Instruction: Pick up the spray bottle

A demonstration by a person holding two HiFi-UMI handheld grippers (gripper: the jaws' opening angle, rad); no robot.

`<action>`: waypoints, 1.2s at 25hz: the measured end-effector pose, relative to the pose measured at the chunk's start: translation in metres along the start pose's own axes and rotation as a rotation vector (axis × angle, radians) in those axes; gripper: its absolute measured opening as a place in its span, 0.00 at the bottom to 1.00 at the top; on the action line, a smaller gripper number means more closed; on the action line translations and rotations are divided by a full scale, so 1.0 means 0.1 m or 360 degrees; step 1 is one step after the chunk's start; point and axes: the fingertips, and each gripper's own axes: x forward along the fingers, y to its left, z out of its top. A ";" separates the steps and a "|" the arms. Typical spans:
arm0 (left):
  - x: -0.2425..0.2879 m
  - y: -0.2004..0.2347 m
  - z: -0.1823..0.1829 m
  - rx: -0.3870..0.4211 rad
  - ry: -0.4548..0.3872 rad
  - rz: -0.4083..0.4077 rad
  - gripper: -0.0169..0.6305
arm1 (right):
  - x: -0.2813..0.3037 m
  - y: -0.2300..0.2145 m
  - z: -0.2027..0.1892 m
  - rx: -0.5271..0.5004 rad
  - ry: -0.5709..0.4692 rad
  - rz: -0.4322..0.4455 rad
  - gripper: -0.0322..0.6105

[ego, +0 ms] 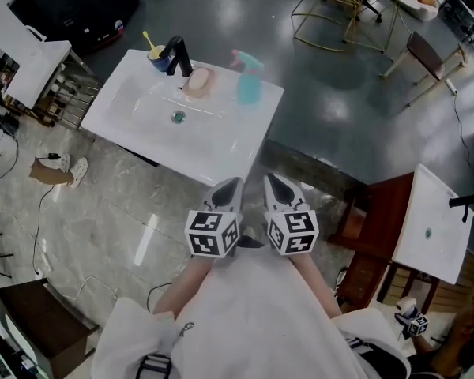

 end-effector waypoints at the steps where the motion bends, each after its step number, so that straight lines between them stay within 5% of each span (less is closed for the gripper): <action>1: 0.00 0.01 0.03 0.0003 -0.0009 0.0003 0.07 | 0.02 0.01 0.02 -0.0003 -0.0001 0.0005 0.09; 30: 0.26 0.53 0.45 -0.0032 -0.0049 -0.0012 0.07 | 0.68 0.12 0.32 -0.0066 0.0032 -0.0024 0.10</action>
